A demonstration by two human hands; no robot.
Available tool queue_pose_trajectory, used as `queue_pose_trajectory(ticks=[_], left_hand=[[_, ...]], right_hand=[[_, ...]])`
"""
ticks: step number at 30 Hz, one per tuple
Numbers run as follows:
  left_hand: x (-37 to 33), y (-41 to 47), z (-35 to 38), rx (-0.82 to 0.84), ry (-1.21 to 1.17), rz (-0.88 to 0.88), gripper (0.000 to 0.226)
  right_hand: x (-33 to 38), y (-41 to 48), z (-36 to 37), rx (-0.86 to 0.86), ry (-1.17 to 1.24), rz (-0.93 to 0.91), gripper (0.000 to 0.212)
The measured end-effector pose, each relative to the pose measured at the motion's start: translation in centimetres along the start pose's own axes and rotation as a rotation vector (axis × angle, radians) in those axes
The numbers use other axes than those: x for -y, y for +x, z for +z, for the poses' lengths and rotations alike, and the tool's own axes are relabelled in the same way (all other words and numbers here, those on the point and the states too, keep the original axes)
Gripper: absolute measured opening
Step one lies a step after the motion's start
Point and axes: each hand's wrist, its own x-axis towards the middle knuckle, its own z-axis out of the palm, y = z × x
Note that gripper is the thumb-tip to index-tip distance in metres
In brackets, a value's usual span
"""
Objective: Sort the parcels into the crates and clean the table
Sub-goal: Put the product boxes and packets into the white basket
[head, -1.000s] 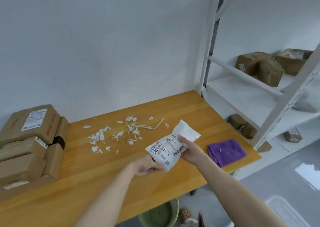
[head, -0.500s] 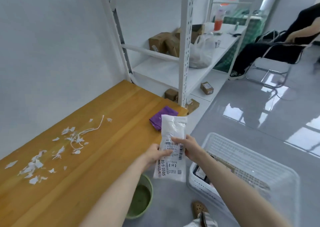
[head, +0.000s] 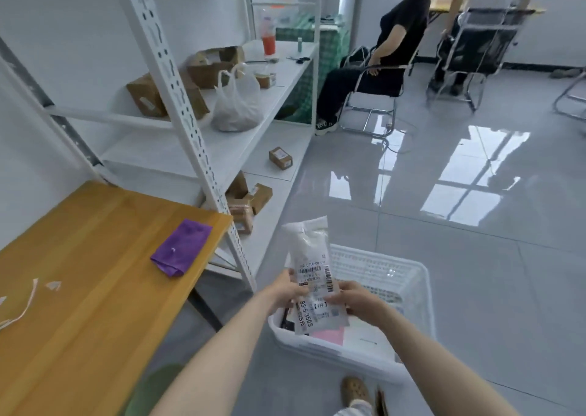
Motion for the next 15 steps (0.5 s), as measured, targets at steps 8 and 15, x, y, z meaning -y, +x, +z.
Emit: queue_pose_trajectory(ticks=[8,15], left_hand=[[-8.6,8.3,9.2,-0.267,0.003,0.176,0.105],[-10.0,12.1,13.5,-0.176,-0.16,0.039,0.035]], right_hand=[[0.4,-1.6,-18.1,-0.051,-0.42,0.097,0.023],[-1.0,-2.0,-26.2,-0.307,-0.224,0.134,0.014]])
